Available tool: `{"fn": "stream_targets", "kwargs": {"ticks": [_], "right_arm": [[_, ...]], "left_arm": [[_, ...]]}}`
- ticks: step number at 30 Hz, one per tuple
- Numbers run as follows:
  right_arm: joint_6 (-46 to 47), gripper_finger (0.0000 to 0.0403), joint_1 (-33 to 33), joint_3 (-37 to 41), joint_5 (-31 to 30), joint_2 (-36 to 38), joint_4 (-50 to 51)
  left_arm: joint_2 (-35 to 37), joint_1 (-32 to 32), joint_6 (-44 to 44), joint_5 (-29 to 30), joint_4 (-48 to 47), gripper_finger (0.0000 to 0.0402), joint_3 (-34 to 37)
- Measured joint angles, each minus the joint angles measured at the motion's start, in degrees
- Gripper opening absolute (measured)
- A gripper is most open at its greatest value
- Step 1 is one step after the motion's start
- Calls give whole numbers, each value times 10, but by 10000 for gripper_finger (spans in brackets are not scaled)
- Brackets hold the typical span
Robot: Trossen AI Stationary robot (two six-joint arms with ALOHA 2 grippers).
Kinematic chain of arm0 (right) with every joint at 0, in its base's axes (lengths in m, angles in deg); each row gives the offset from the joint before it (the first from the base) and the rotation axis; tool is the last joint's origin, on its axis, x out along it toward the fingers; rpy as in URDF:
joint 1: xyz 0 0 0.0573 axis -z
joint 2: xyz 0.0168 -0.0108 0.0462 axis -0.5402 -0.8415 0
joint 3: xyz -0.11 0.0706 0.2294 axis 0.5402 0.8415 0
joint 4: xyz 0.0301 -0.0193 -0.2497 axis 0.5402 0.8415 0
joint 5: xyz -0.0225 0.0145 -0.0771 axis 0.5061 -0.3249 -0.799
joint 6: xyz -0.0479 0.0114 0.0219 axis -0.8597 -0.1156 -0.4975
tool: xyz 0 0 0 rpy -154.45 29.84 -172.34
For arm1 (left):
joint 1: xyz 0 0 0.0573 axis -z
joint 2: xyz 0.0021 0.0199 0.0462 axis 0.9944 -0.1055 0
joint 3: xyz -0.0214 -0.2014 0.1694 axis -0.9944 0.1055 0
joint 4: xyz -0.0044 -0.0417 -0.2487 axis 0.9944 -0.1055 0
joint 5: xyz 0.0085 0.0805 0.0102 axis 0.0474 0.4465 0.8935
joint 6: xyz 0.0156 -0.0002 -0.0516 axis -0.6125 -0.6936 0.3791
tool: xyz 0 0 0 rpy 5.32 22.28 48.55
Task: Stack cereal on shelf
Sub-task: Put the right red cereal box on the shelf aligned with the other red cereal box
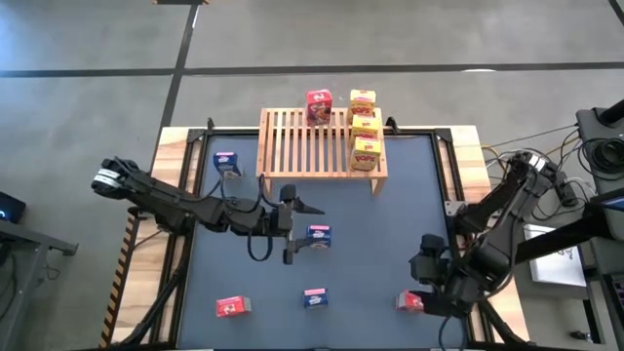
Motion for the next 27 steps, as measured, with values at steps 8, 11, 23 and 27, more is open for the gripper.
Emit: {"fn": "stream_targets", "kwargs": {"ticks": [8, 11, 23, 27], "right_arm": [[50, 366, -30, 26, 1, 6, -3], [49, 366, -34, 36, 2, 6, -32], [70, 366, -34, 66, 30, -30, -127], [72, 366, -34, 63, 46, -63, -117]], "left_arm": [[4, 9, 16, -2, 1, 274, 4], [4, 12, 29, -2, -2, 274, 10], [4, 13, 74, -2, 12, 274, 36], [4, 16, 80, -2, 12, 274, 42]]}}
